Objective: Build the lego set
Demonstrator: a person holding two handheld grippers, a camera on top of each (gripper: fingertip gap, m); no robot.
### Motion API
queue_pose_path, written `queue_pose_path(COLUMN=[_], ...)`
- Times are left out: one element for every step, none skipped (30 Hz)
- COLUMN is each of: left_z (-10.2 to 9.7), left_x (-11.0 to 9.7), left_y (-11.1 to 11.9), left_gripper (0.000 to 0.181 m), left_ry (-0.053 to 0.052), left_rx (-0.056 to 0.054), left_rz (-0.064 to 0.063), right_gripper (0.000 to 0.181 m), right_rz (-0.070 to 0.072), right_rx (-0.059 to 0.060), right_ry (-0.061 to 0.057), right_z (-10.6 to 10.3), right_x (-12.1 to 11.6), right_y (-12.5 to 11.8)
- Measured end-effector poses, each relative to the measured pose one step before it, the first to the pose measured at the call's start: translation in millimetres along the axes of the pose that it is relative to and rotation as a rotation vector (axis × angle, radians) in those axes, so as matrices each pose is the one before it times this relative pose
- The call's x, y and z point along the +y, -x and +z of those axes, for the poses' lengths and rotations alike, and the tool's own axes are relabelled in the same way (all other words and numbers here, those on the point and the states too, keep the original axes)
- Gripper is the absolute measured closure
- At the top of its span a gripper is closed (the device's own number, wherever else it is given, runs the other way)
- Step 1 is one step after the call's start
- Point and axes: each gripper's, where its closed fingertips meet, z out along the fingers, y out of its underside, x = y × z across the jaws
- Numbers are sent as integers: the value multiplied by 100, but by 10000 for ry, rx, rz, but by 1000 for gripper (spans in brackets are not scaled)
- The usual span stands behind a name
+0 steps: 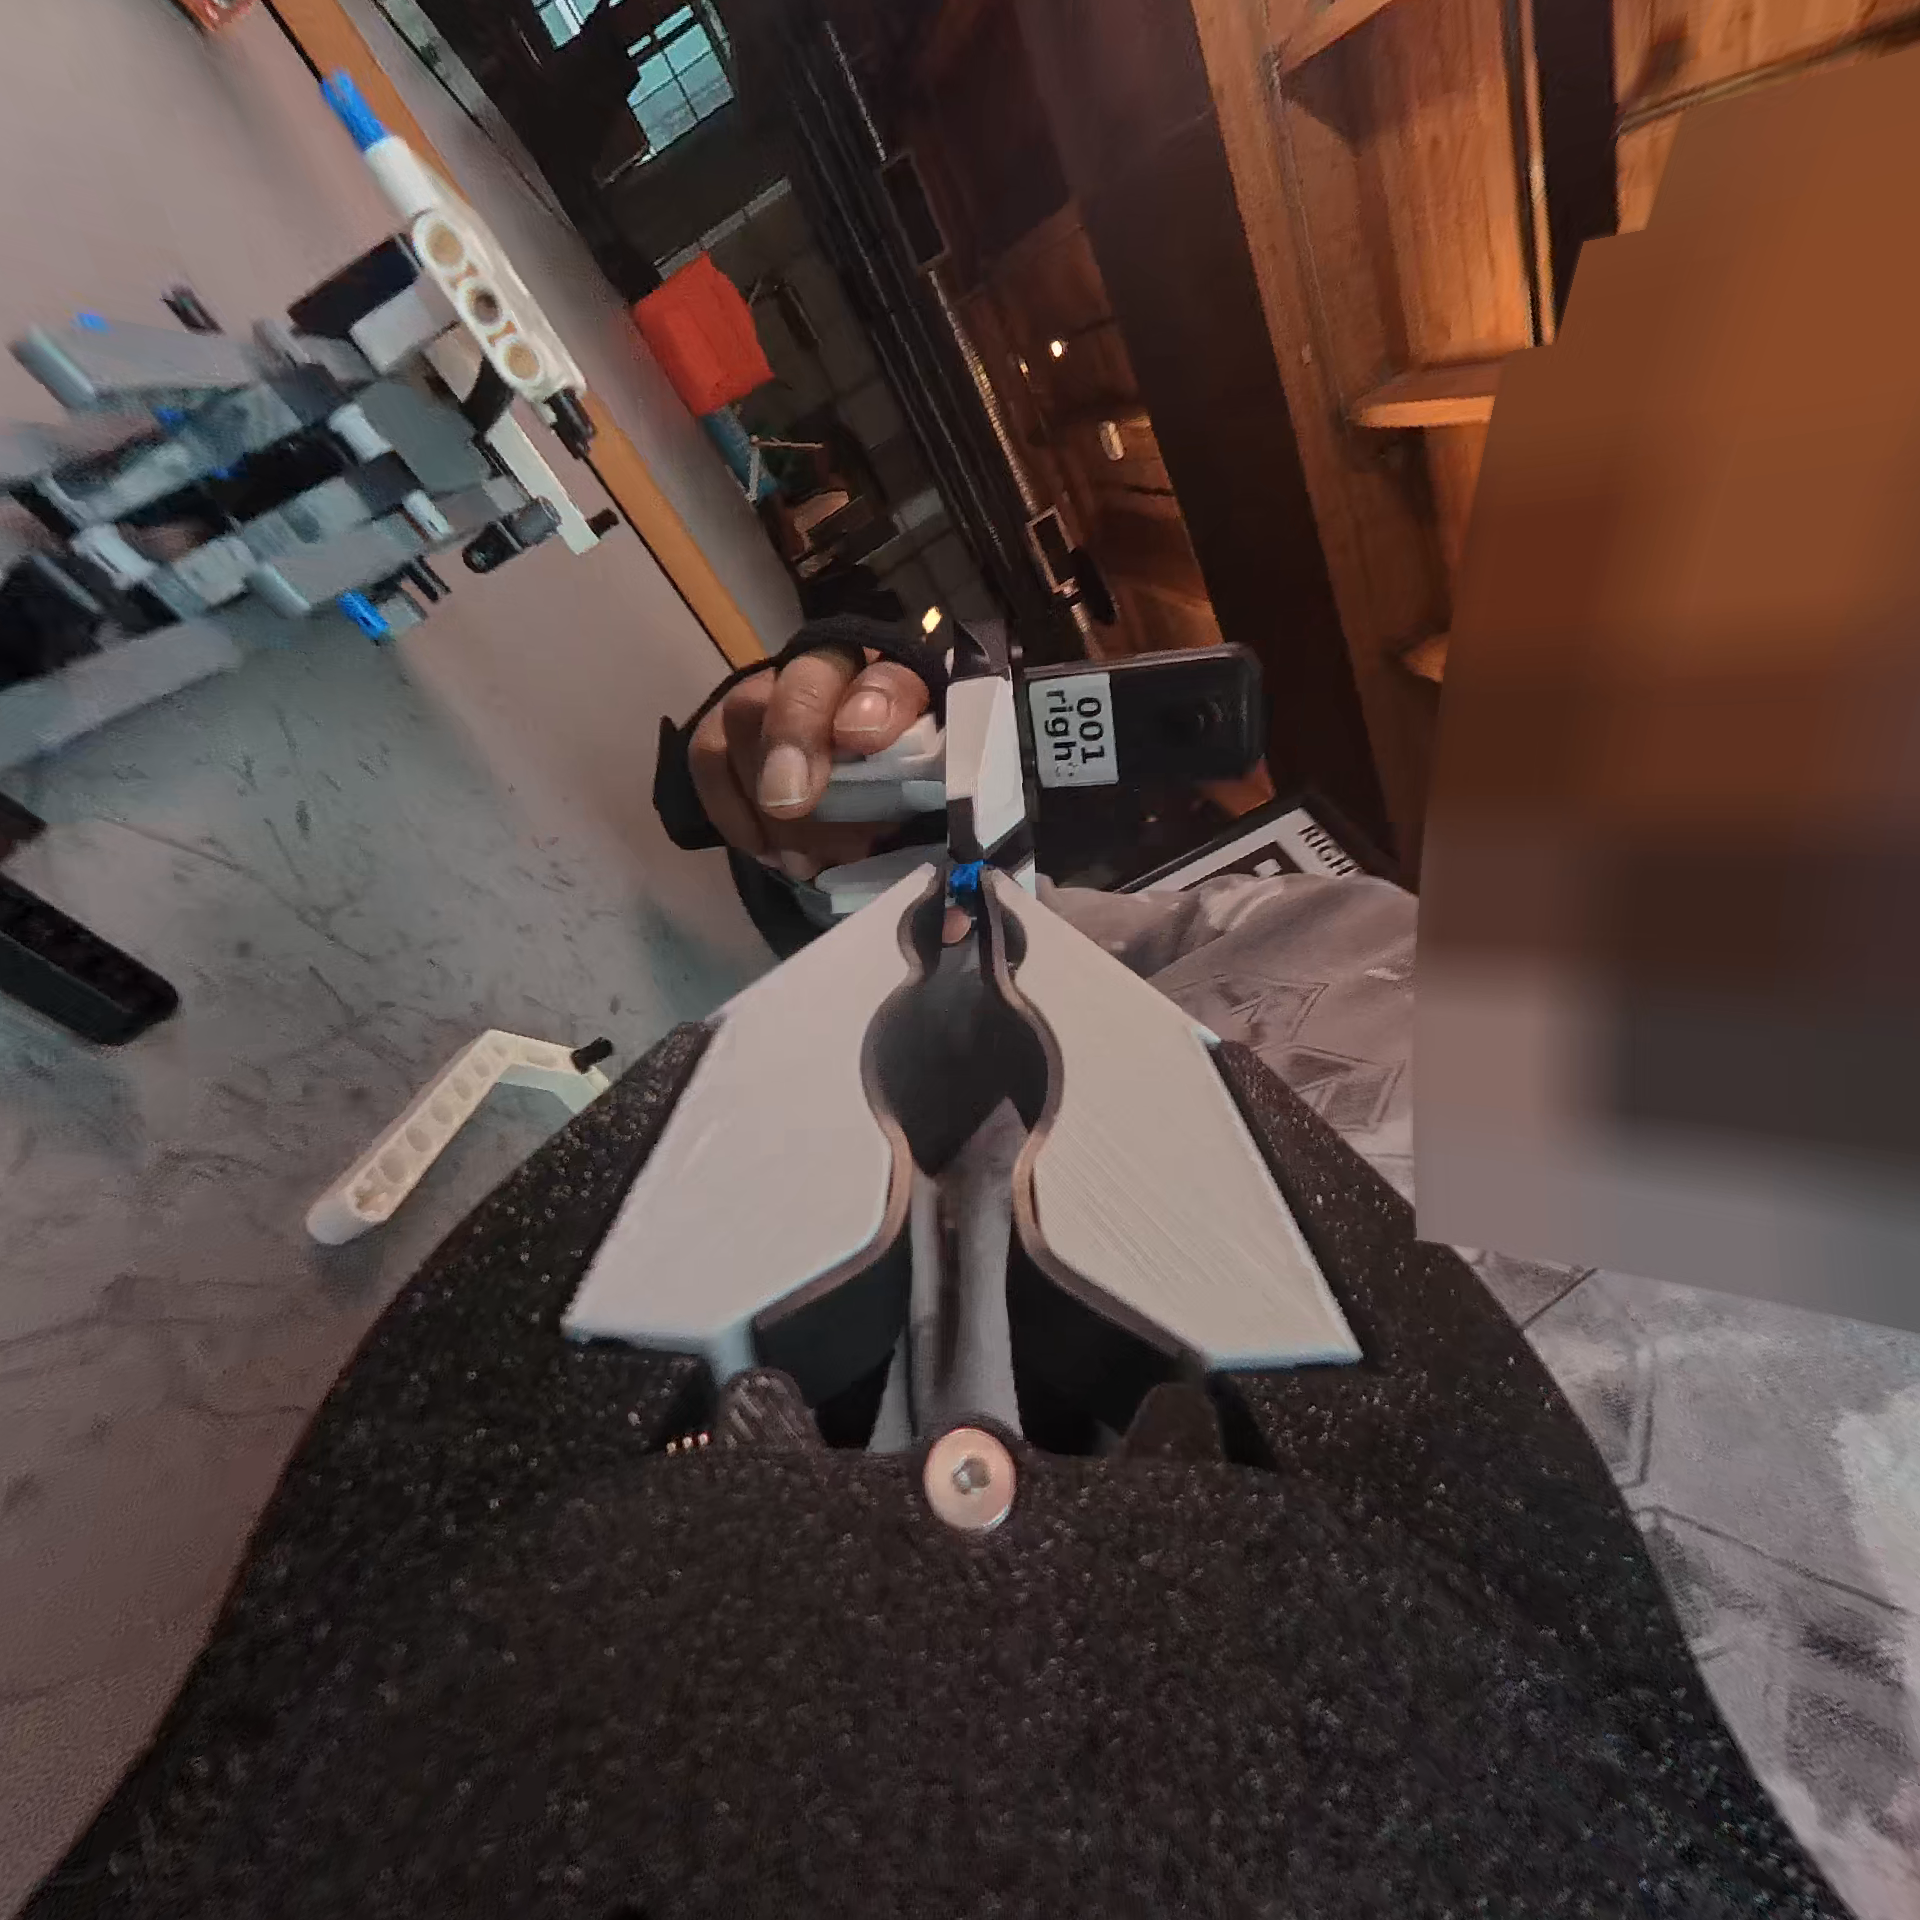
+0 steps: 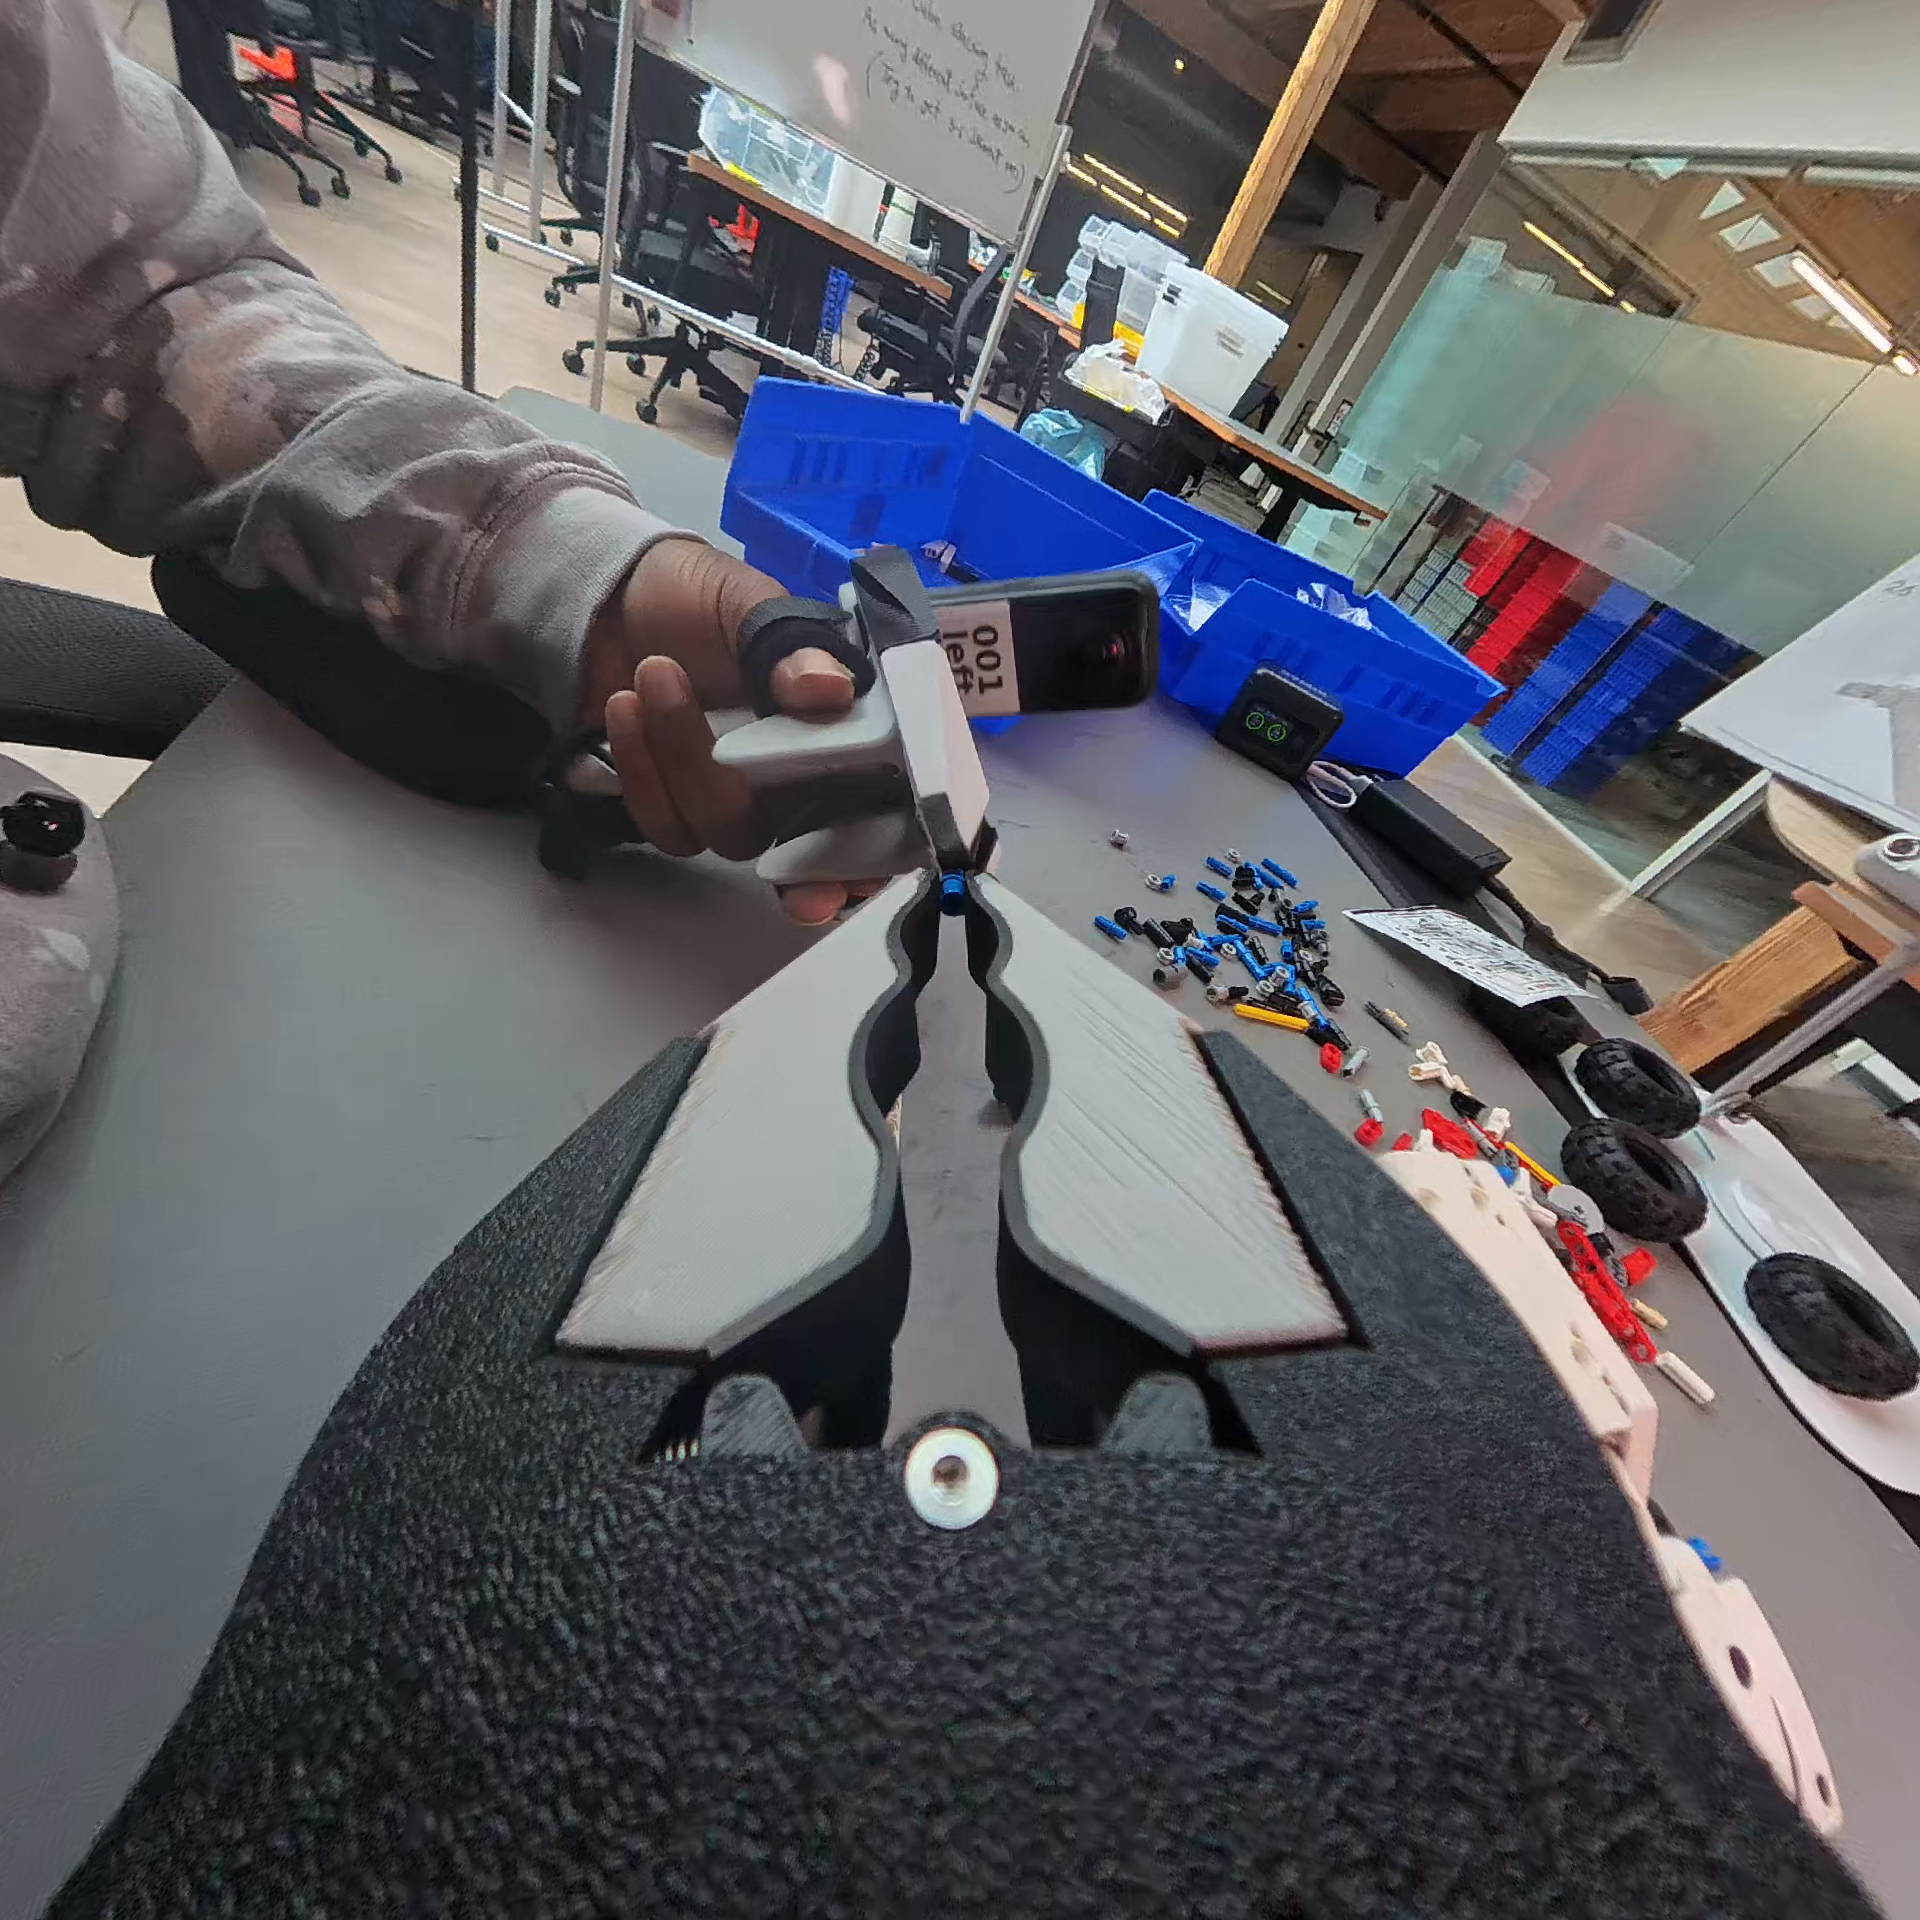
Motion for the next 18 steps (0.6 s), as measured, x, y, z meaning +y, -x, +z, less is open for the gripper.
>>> queue_pose_path(left_z=[-493,-667,-759,-723,-577,-348,-32,272,485,612,633,549,184,204,301,194,237,194], left_x=[-335,-228,-28,220,656,1108,1433,1455,1128,747,509,240,-327,-97,16,-232,-51,-221], left_y=[-75,236,525,876,1235,1507,1321,807,363,-10,-319,-207,-44,-341,-210,-166,-308,-225], left_gripper=[171,167,163,162,161,159,158,157,157,157,158,159,162,164,165,169,170,175], left_ry=[213,337,420,481,663,858,973,912,692,468,358,235,-76,108,164,-4,123,9], left_rx=[-460,-648,-761,-890,-1017,-1091,-945,-622,-343,-100,96,5,-143,93,18,-79,-48,-133], left_rz=[862,938,903,872,859,842,839,712,485,262,144,147,237,155,34,98,116,124], right_gripper=[178,178,178,178,178,178,177,177,177,177,177,177,177,177,177,177,177,177], right_rz=[148,208,221,149,111,91,18,-14,57,104,61,55,72,48,31,32,9,-10], right_rx=[-45,-143,-170,-19,-54,-190,-111,-57,-154,-159,-49,-88,-140,-50,-36,-38,3,-7], right_ry=[95,193,277,201,233,337,250,102,88,89,5,5,43,17,14,21,1,-6], right_z=[-160,-200,-228,-227,-165,-68,-9,1,21,52,47,26,18,-1,-15,-4,-8,-8], right_x=[15,206,452,472,570,710,523,246,160,167,84,97,150,101,94,69,8,-15], right_y=[-234,-172,-112,-258,-175,55,24,8,174,183,79,152,206,83,46,29,-15,4])
